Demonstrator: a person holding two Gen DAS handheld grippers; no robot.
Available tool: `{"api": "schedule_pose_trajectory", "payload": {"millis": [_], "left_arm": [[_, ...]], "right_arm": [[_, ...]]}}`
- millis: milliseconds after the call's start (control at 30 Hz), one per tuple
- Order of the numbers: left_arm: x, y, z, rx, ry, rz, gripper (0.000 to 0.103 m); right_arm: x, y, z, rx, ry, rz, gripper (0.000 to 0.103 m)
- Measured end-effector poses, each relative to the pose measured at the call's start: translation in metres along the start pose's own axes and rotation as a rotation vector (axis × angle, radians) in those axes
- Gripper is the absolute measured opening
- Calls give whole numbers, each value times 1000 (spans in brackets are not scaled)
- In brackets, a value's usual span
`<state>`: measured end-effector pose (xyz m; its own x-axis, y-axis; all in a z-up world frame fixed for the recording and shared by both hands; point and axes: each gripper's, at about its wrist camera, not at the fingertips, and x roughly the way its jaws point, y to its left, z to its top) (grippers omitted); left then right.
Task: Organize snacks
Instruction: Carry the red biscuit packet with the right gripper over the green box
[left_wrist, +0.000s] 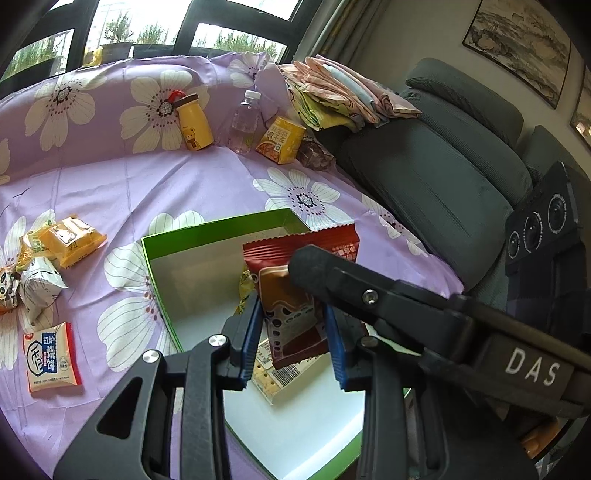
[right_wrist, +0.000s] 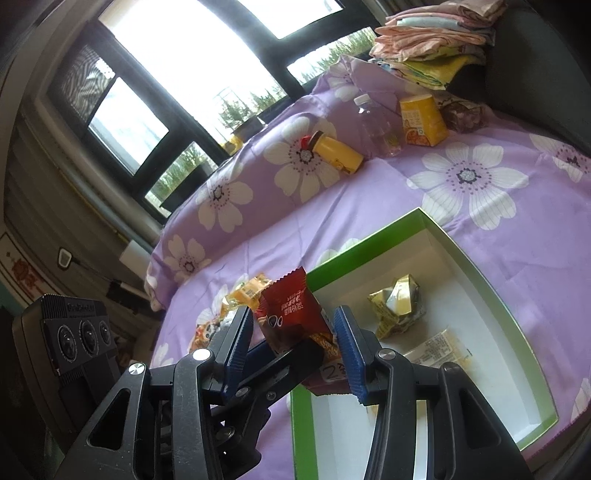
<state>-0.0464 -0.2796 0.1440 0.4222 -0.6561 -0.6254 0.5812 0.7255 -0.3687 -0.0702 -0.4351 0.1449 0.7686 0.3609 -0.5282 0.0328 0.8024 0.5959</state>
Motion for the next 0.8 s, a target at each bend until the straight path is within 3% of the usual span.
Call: {"api": "schedule_pose_trajectory", "payload": {"millis": [333, 800], "left_arm": [[44, -12, 3, 16, 101, -10, 33], [74, -16, 2, 18, 162, -5, 33]], "right_arm": [[8, -41, 4, 109, 26, -56, 49], [17, -70, 5, 199, 61, -74, 49]]}}
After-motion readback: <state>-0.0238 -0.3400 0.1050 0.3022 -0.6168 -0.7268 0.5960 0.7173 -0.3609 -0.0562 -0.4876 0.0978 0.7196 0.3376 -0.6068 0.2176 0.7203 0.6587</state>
